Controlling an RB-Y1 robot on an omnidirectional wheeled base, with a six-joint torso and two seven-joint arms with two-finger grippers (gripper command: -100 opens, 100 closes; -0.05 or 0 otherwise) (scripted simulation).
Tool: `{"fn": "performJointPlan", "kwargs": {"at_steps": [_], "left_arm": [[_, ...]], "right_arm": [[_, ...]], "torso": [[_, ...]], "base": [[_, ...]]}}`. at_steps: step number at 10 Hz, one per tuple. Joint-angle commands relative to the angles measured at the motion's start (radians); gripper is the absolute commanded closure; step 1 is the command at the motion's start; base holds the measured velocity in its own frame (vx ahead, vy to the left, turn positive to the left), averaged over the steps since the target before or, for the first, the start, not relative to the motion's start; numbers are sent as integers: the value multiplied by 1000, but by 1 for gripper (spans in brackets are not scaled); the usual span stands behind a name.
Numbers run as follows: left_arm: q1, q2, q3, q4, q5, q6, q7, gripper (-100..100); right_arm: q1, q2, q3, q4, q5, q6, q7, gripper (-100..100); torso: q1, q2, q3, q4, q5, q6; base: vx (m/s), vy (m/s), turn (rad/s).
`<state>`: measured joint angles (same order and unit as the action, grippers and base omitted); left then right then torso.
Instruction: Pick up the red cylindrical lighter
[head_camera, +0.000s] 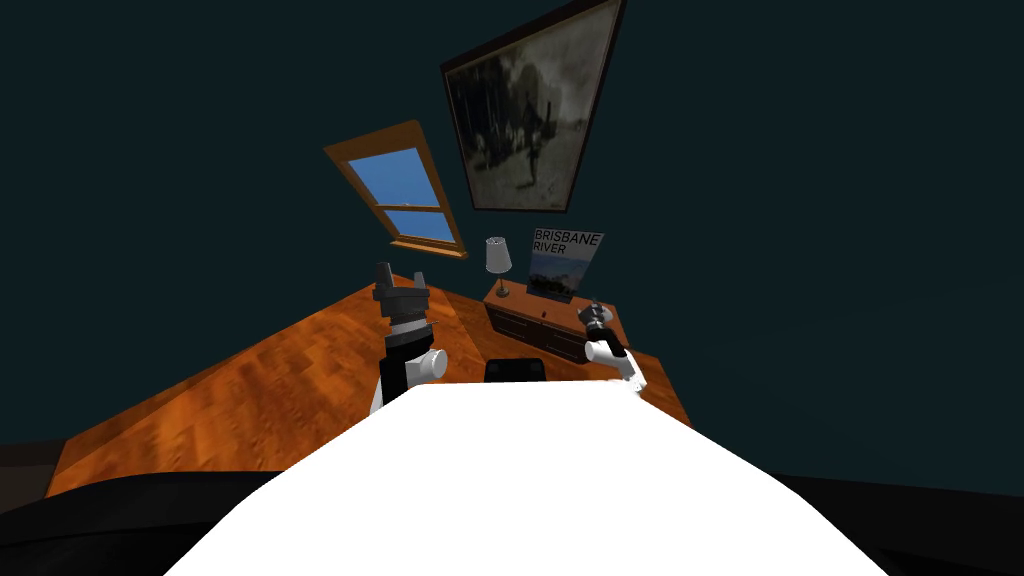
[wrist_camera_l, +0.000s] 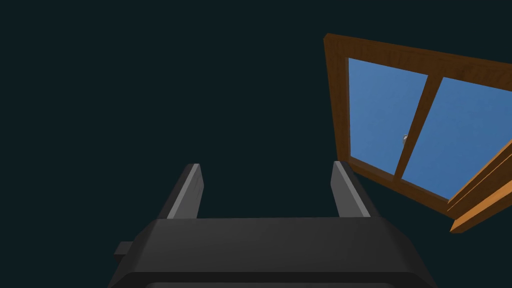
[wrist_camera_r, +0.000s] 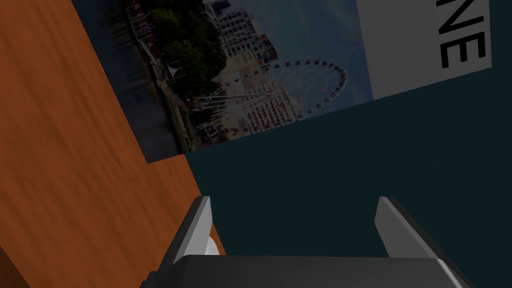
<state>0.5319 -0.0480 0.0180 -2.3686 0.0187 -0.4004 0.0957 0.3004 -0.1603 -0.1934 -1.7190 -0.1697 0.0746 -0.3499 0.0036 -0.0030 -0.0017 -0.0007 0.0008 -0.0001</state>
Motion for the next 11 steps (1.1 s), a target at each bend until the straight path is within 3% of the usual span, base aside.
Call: {"fn": "performJointPlan", "kwargs": {"at_steps": [1, 4, 7, 9, 10, 11], "left_arm": [[0, 0, 0, 0, 0, 0, 0, 0], [0, 0, 0, 0, 0, 0, 0, 0], [0, 0, 0, 0, 0, 0, 0, 0], [0, 0, 0, 0, 0, 0, 0, 0], [0, 0, 0, 0, 0, 0, 0, 0], [0, 0, 0, 0, 0, 0, 0, 0]], "right_arm": [[-15, 1, -8, 27, -9, 39, -30, -100], [-52, 3, -33, 106, -41, 112, -108, -100], [-71, 4, -45, 150, -56, 146, -146, -100], [-110, 7, -69, 231, -85, 202, -213, -100], [-110, 7, -69, 231, -85, 211, -223, -100], [-130, 9, -80, 270, -99, 242, -260, -100]], "torso": [[0, 0, 0, 0, 0, 0], [-1, 0, 0, 0, 0, 0], [-2, 0, 0, 0, 0, 0], [-2, 0, 0, 0, 0, 0], [-1, -1, -1, 0, 0, 0], [-1, -1, 0, 0, 0, 0]], "base": [[41, 50, -22], [37, 41, -30], [36, 32, -21], [52, 44, -35], [50, 49, -17], [50, 49, -19]]}}
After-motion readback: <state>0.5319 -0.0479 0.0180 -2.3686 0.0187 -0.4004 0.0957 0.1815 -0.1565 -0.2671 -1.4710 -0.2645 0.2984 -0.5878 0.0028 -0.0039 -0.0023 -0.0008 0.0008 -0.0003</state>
